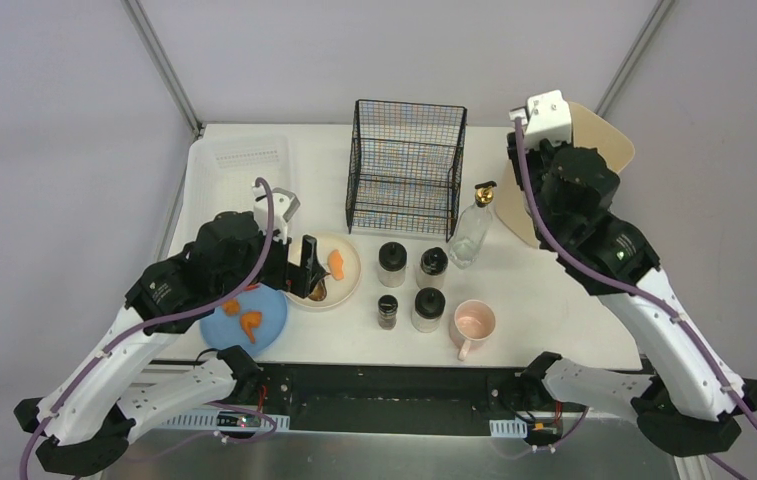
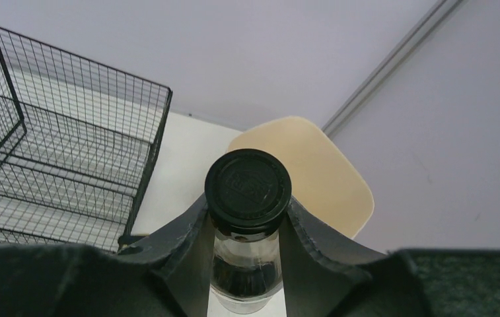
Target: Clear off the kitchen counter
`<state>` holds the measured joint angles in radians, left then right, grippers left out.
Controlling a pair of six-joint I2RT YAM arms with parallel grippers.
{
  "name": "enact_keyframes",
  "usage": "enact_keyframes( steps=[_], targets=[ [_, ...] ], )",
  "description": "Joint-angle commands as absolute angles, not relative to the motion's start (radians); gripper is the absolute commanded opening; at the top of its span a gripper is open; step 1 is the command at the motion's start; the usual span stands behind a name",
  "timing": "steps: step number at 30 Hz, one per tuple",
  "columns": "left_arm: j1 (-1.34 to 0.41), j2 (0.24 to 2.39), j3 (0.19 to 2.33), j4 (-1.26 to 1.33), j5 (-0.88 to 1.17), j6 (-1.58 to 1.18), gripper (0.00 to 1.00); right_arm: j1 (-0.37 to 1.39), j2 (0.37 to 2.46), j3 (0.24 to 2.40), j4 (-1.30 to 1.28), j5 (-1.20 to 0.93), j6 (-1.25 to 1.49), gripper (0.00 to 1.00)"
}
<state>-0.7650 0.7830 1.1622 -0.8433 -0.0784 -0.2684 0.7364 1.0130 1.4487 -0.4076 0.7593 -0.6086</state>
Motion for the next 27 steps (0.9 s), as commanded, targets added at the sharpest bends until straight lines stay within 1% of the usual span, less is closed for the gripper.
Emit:
enact_keyframes(
  steps=[1, 7, 19, 27],
  targets=[
    [-0.764, 0.761, 1.16, -0.82, -0.057, -0.267, 1.0, 0.729, 1.095, 1.624, -0.217, 0.733, -0.729, 0.0],
    [-0.765, 0.751, 1.147, -0.82, -0.044, -0.271, 1.0, 0.685, 1.231, 1.724, -0.129, 0.664, -0.738, 0.0],
    [-0.765, 0.714, 1.124, -0.82, -0.034, -0.281, 0.99, 0.624, 1.502, 2.005, -0.118, 0.519, -0.633, 0.0],
    [-0.765, 0.692, 1.094, -0.821, -0.037, -0.291, 0.99, 0.575, 1.594, 2.038, -0.039, 0.438, -0.514, 0.0]
  ],
)
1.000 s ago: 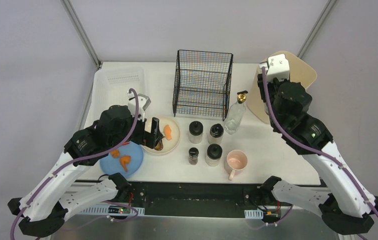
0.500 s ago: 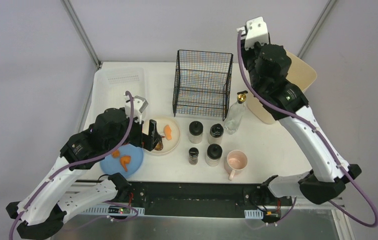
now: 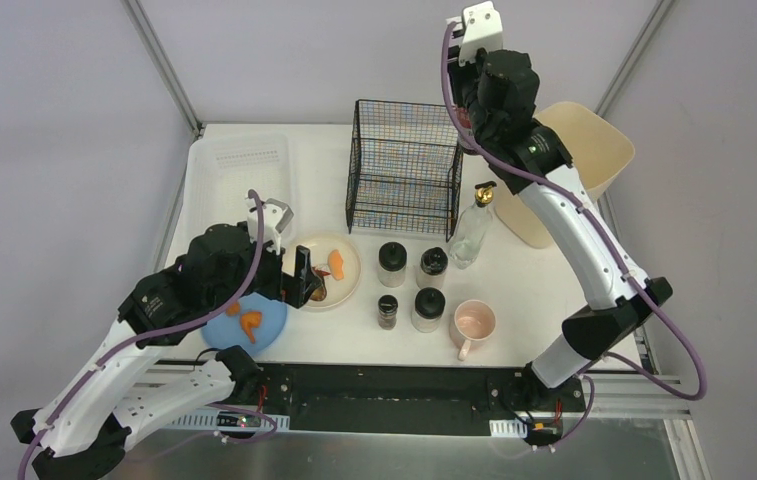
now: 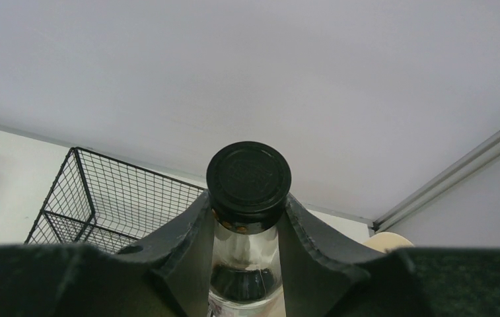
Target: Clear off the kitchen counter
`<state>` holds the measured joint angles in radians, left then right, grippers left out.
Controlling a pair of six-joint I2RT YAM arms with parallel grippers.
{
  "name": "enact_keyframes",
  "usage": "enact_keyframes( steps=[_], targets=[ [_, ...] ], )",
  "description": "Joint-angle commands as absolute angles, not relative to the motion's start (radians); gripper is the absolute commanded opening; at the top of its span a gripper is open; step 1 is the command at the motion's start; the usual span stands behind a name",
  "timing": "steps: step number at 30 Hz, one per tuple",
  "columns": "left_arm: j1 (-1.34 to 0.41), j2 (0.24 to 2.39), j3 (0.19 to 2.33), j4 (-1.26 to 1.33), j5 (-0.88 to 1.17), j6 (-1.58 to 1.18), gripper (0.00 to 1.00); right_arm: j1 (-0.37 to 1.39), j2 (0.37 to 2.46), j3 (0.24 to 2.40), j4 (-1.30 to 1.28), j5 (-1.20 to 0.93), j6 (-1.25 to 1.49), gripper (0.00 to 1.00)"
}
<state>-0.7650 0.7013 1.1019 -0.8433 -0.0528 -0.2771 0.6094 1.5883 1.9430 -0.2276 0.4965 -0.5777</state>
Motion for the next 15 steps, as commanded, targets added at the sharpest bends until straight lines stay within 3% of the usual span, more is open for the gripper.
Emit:
enact_keyframes(
  steps=[1, 15],
  targets=[
    [-0.765, 0.69, 1.093, -0.82, -0.037, -0.293, 1.0, 0.567, 1.607, 2.044, -0.03, 0.424, -0.496, 0.0],
    [-0.765, 0.703, 1.086, -0.813, -0.043, -0.287, 0.99, 0.518, 1.791, 2.129, 0.128, 0.364, -0.349, 0.0]
  ],
)
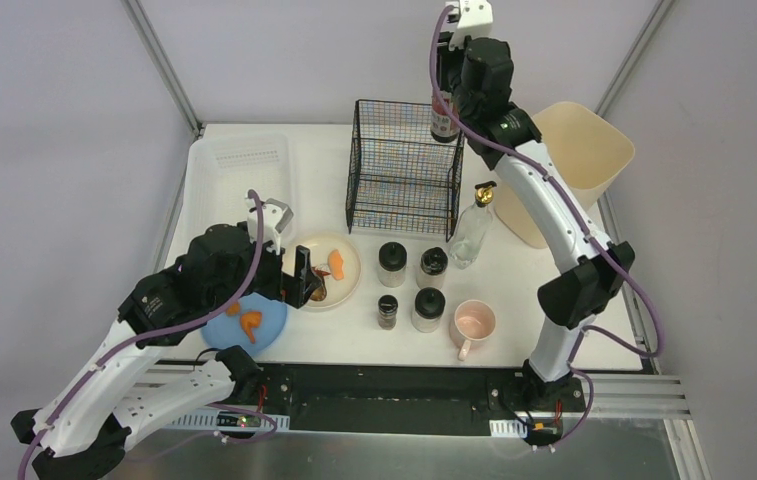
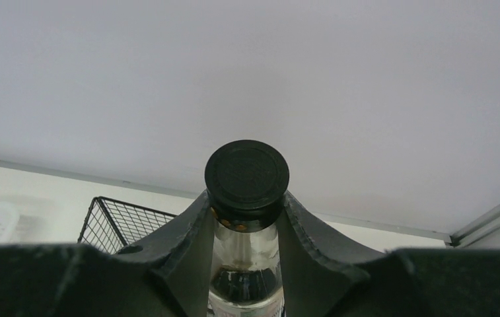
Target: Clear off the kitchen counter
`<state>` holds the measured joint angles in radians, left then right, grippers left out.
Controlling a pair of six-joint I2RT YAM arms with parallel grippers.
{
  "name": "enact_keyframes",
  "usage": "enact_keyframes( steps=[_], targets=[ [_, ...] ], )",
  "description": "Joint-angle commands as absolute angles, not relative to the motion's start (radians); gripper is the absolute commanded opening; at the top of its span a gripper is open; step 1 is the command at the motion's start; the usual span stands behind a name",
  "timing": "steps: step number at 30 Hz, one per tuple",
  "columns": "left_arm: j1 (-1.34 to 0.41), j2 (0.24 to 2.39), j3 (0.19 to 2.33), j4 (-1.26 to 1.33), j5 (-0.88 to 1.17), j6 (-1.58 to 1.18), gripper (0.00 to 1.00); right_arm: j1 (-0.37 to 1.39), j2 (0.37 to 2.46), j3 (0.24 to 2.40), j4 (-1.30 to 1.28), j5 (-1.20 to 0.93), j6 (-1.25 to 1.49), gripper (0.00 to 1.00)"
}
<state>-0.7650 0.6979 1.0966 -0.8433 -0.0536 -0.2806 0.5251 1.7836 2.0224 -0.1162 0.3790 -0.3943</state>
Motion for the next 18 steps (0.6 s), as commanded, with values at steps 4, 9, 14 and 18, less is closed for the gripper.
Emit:
enact_keyframes(
  steps=[4, 9, 14, 18],
  targets=[
    [-0.765, 0.705, 1.081, -0.806, -0.047, -0.28, 1.0, 0.515, 1.851, 2.181, 0.137, 0.372, -0.337, 0.0],
    [-0.765, 0.698, 1.079, -0.805, -0.048, -0.273, 0.99, 0.51, 1.893, 2.193, 0.148, 0.372, -0.299, 0.0],
    [-0.765, 0.689, 1.08, -0.806, -0.048, -0.269, 1.0, 0.512, 1.94, 2.199, 0.162, 0.358, -0.231, 0.0],
    [-0.765, 0.673, 1.072, -0.807, -0.051, -0.264, 1.0, 0.518, 1.972, 2.191, 0.158, 0.348, -0.198, 0.0]
  ],
)
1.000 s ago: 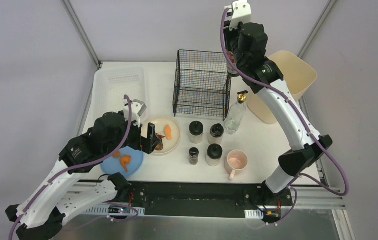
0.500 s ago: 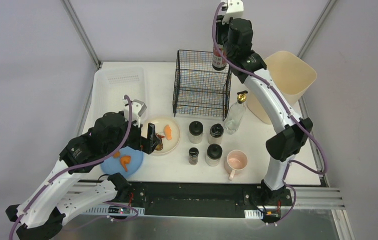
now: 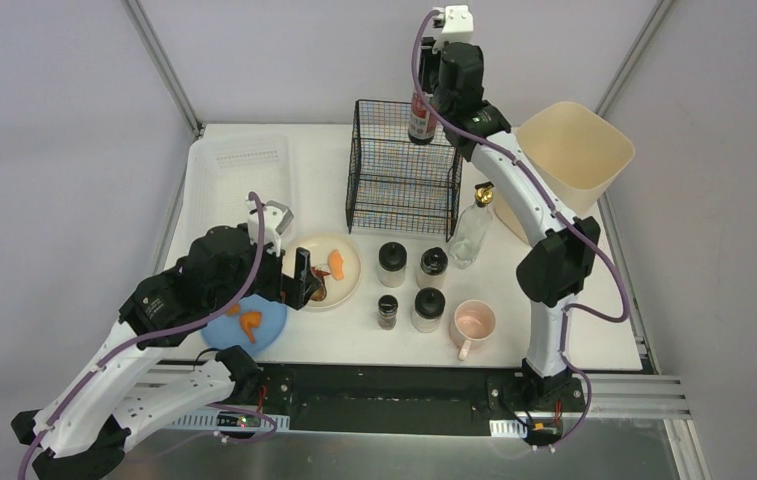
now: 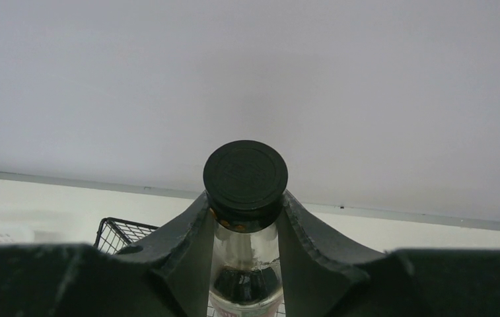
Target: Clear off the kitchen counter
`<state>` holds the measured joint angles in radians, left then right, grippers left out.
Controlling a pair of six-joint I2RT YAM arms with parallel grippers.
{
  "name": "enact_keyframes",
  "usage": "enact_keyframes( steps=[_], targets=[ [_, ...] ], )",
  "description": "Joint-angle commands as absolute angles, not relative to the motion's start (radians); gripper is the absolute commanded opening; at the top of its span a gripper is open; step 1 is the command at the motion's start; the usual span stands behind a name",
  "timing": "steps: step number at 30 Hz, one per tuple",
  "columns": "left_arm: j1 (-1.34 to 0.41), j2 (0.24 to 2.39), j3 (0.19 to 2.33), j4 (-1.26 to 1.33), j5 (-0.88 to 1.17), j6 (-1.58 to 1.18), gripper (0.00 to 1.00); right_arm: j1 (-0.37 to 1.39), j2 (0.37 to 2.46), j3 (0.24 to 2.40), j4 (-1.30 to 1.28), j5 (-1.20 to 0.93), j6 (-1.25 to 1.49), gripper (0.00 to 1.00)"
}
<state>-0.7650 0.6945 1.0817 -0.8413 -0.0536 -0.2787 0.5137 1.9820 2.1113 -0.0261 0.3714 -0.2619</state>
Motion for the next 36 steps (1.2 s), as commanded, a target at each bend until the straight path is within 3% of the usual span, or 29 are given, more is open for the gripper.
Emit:
enact_keyframes(
  steps=[1, 16, 30, 33, 36],
  targets=[
    [-0.765, 0.672, 1.069, -0.806, -0.051, -0.264, 0.99, 0.522, 1.978, 2.187, 0.158, 0.346, -0.192, 0.0],
    [-0.765, 0.677, 1.028, -0.804, -0.046, -0.249, 1.0, 0.595, 2.139, 2.235, 0.14, 0.366, -0.196, 0.0],
    [-0.765, 0.677, 1.013, -0.798, -0.04, -0.241, 1.0, 0.622, 2.145, 2.101, 0.184, 0.395, -0.167, 0.0],
    [-0.765, 0.683, 1.006, -0.792, -0.034, -0.239, 1.0, 0.626, 2.142, 2.07, 0.187, 0.395, -0.167, 0.05],
    [-0.765, 0.689, 1.008, -0.791, -0.033, -0.235, 1.0, 0.632, 2.141, 2.044, 0.194, 0.399, -0.169, 0.18]
  ],
)
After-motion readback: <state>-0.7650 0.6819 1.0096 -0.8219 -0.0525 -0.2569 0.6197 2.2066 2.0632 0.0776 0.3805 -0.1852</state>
